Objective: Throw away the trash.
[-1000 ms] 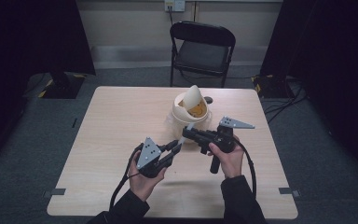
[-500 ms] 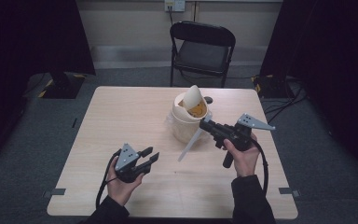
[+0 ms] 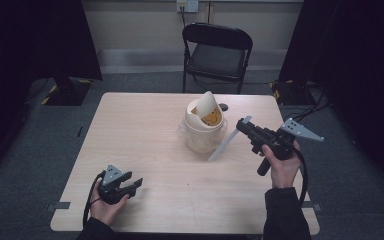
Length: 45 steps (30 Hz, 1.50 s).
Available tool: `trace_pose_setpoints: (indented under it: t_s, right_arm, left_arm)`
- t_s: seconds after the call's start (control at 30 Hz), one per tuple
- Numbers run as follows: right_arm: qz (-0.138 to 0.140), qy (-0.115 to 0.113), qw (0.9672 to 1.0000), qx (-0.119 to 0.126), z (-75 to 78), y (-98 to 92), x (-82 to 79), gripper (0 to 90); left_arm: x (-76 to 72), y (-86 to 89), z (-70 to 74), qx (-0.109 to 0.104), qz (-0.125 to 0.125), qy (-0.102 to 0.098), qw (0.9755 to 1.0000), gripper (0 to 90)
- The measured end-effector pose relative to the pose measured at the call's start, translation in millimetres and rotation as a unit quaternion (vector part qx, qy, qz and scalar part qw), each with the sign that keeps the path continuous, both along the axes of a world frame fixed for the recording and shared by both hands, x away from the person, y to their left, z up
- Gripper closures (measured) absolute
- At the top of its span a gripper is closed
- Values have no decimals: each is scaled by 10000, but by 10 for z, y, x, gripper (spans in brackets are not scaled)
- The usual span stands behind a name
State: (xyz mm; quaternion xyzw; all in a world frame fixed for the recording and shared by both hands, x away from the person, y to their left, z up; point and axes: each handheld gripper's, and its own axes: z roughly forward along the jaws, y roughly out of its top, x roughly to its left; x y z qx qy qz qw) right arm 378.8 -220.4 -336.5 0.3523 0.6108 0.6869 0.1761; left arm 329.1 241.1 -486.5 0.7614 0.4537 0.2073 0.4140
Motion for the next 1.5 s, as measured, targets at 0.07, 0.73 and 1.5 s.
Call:
trace_pose_setpoints:
  t_s: [0.07,0.73,1.5]
  right_arm:
    - [-102,-103,9999,60,66,-85,-21,814]
    - [-849,-883,9919,325,444,-152,105,814]
    - [-1192,-936,9883,176,441,100,512,813]
  left_arm:
    - [21,-21,-64,152,-5,139,9998,472]
    - [64,-76,-125,504,22,298,9983,379]
    - [71,-81,-129,485,74,327,9983,325]
